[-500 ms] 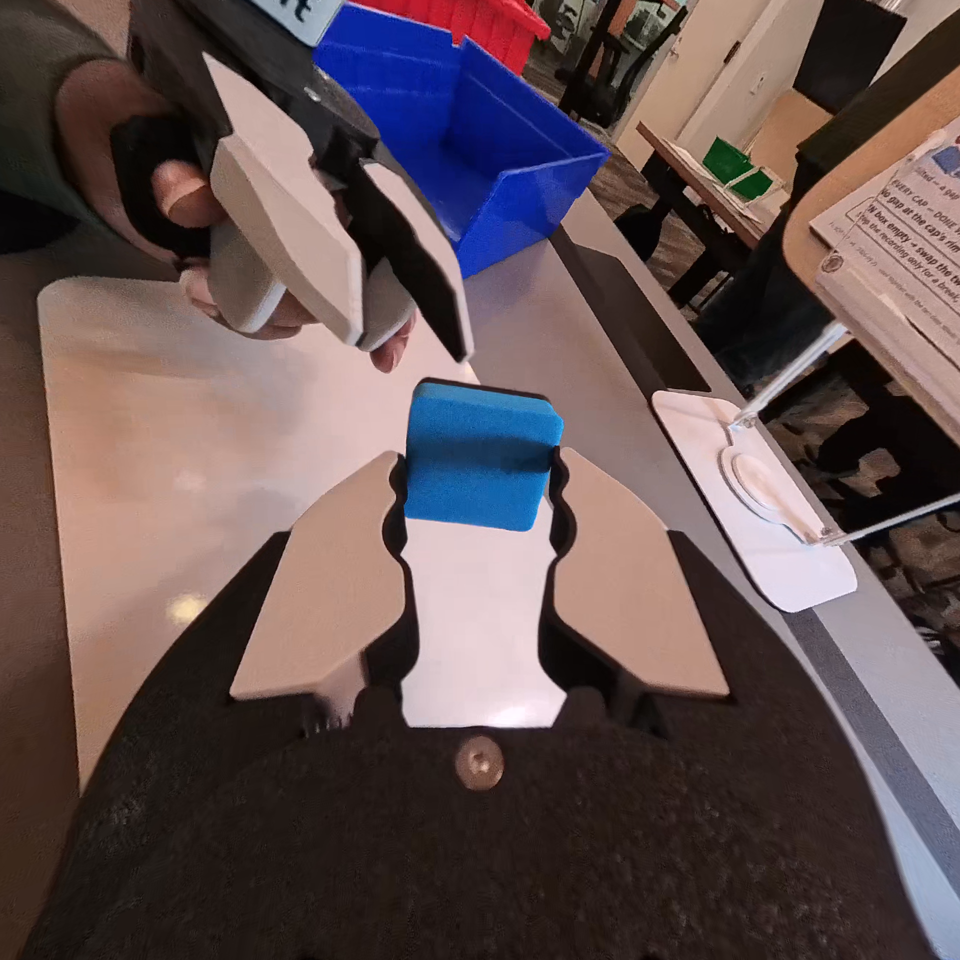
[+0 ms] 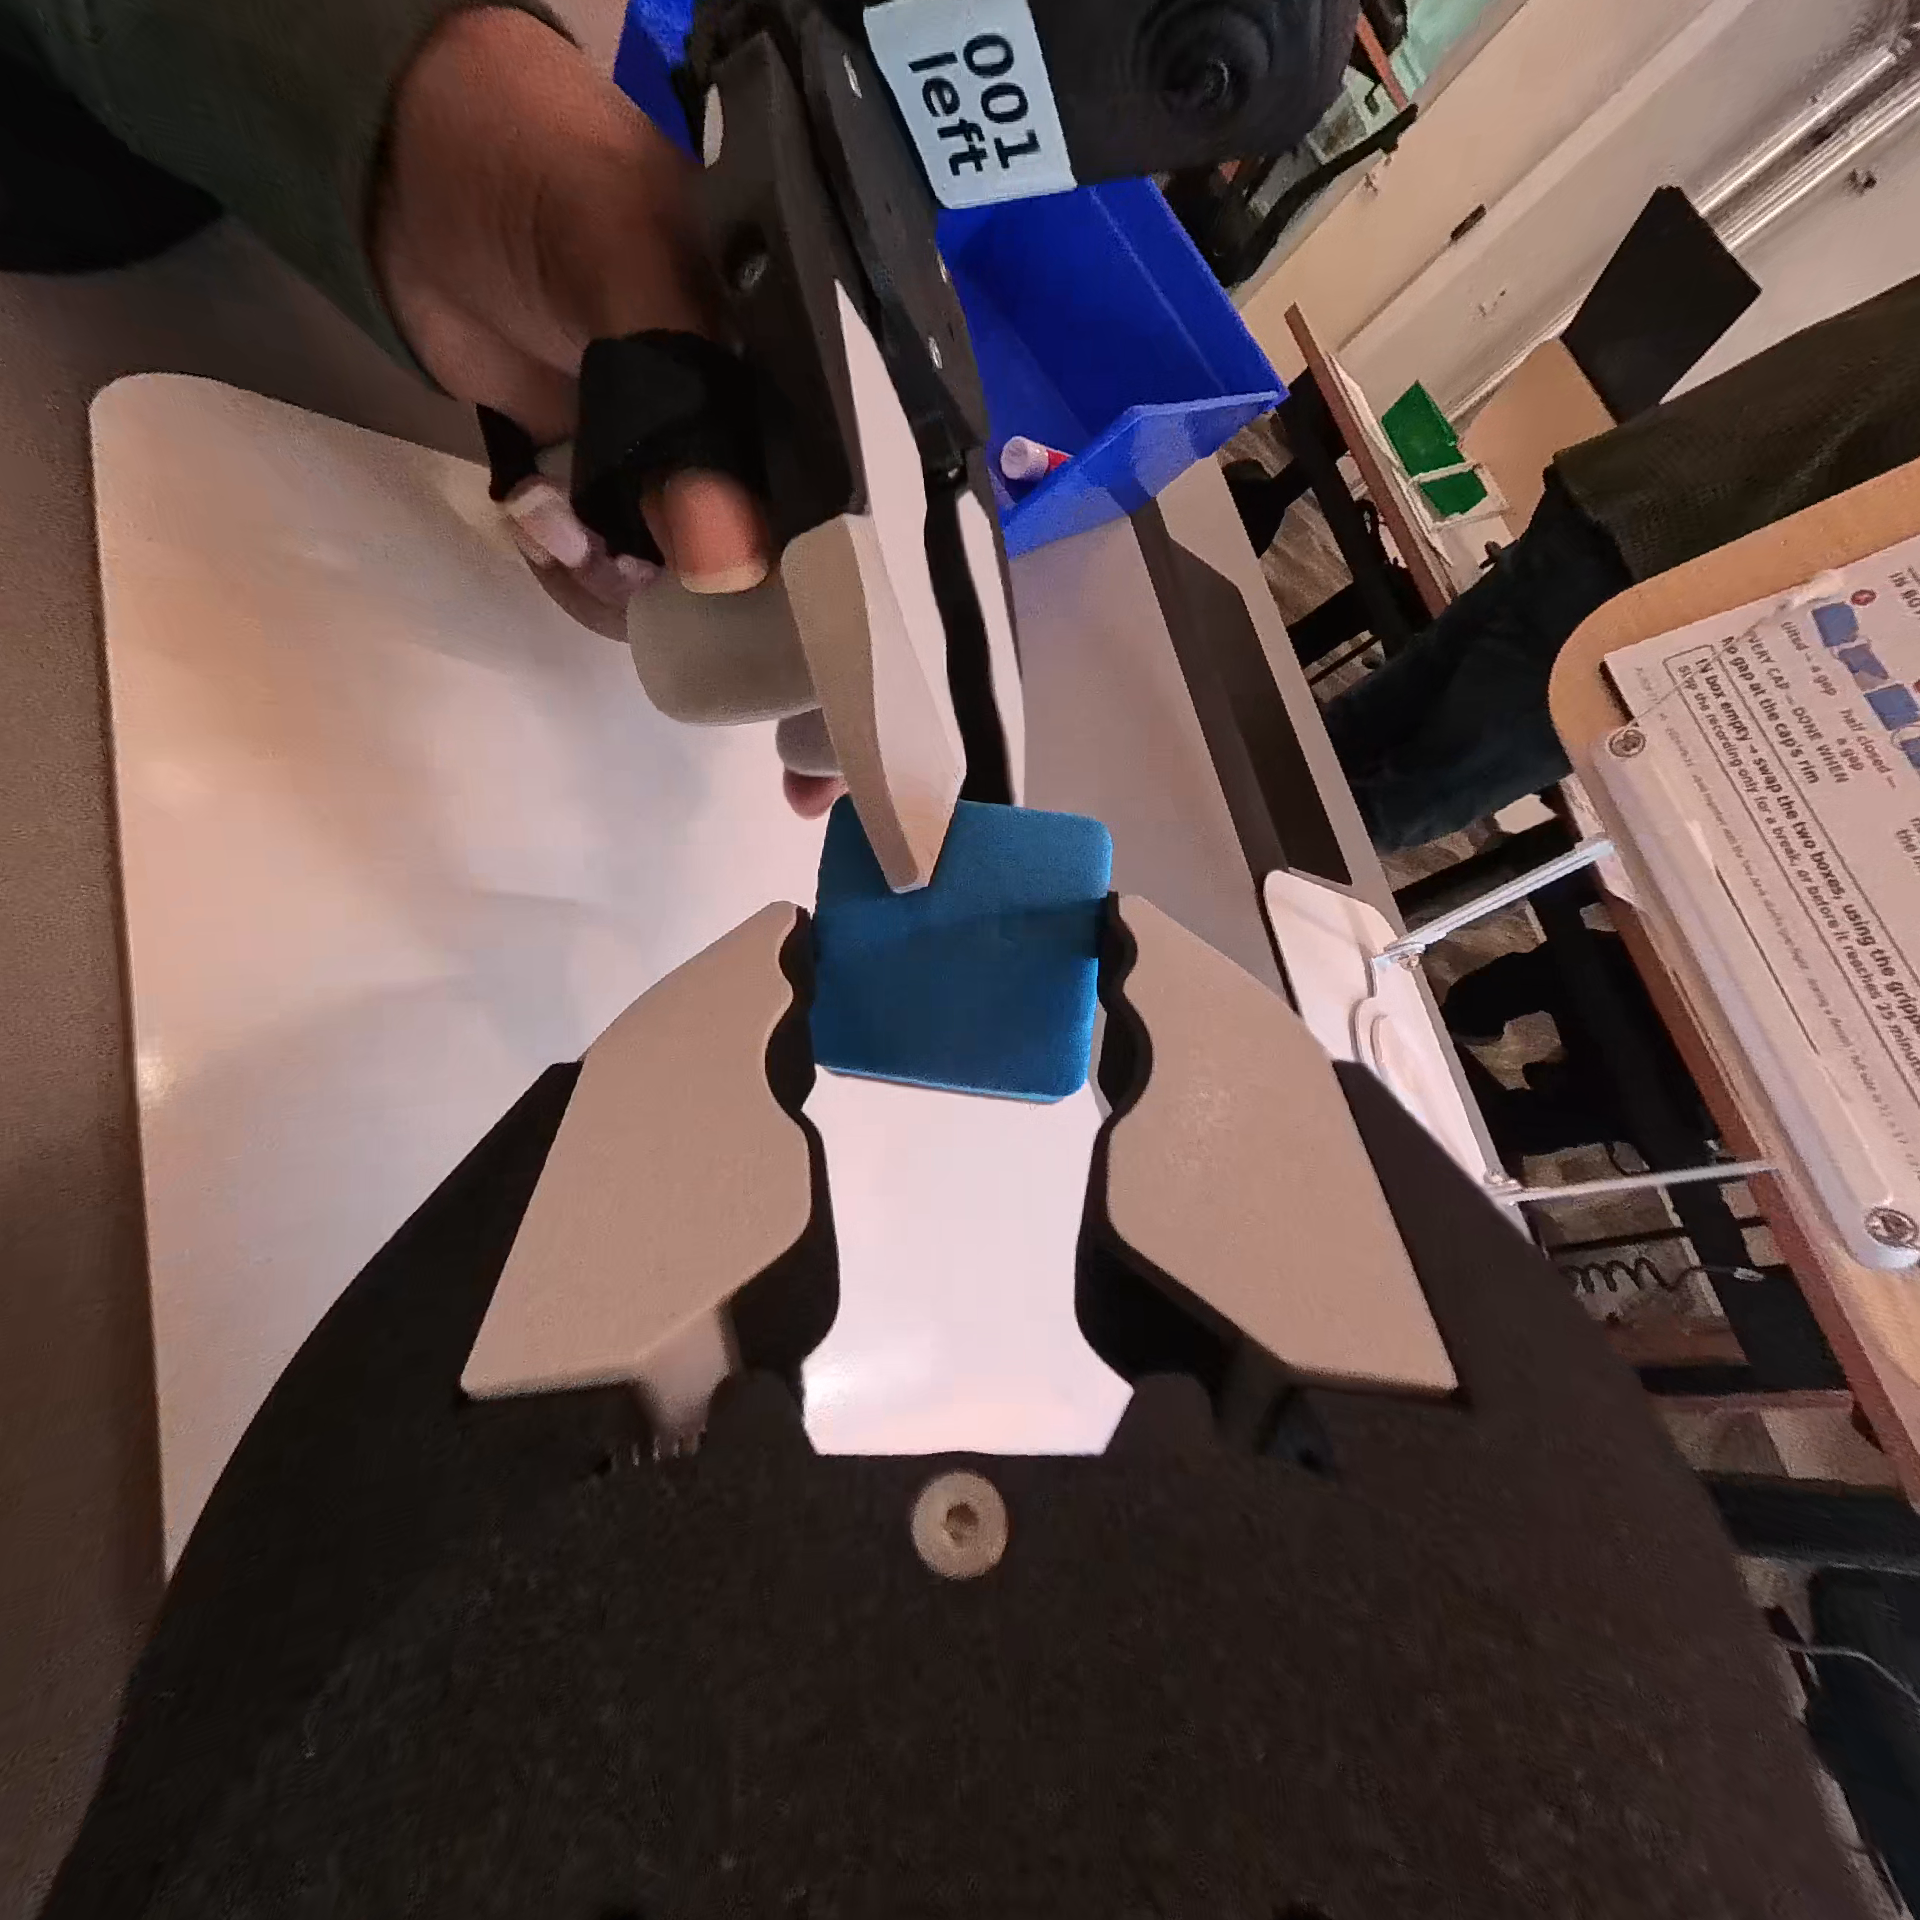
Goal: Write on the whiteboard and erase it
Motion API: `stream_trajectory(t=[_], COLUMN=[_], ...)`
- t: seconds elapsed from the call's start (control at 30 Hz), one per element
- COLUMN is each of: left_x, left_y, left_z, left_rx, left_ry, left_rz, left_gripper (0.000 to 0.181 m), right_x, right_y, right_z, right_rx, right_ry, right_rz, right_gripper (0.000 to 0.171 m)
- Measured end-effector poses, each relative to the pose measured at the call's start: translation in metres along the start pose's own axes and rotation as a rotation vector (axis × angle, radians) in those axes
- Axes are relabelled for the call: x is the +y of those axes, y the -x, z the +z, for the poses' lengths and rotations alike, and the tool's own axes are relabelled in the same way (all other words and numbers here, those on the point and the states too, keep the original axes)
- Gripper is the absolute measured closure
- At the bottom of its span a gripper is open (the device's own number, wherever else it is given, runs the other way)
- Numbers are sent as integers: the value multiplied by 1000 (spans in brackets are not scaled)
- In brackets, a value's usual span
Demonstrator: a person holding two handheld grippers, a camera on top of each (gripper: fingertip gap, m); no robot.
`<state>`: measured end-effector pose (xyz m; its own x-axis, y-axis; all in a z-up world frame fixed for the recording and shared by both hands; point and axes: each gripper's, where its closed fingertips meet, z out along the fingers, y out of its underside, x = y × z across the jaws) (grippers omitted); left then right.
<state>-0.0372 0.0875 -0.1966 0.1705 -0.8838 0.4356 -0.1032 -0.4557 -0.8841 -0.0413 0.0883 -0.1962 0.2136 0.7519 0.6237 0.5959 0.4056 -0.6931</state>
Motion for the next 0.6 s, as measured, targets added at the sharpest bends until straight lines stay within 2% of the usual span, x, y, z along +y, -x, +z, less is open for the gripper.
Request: stream_trajectory(t=[0.23,0.4,0.5,0.6], left_x=[-7,-1,-6,-18], left_y=[4,7,11,20], left_z=[-4,-1,-3,-13], left_rx=[-29,-28,-62,-145], left_ry=[-73,-75,-91,-99], left_rz=[-84,-138,-96,31], left_gripper=[157,157,151,146], right_x=[-3,6,8,31], right_y=[-7,-2,-5,-34], right_z=[1,4,3,5], right_rx=[50,18,-23,-16], right_ry=[11,68,66,140], right_rz=[-8,7,69,187], right_gripper=[118,118,119,118])
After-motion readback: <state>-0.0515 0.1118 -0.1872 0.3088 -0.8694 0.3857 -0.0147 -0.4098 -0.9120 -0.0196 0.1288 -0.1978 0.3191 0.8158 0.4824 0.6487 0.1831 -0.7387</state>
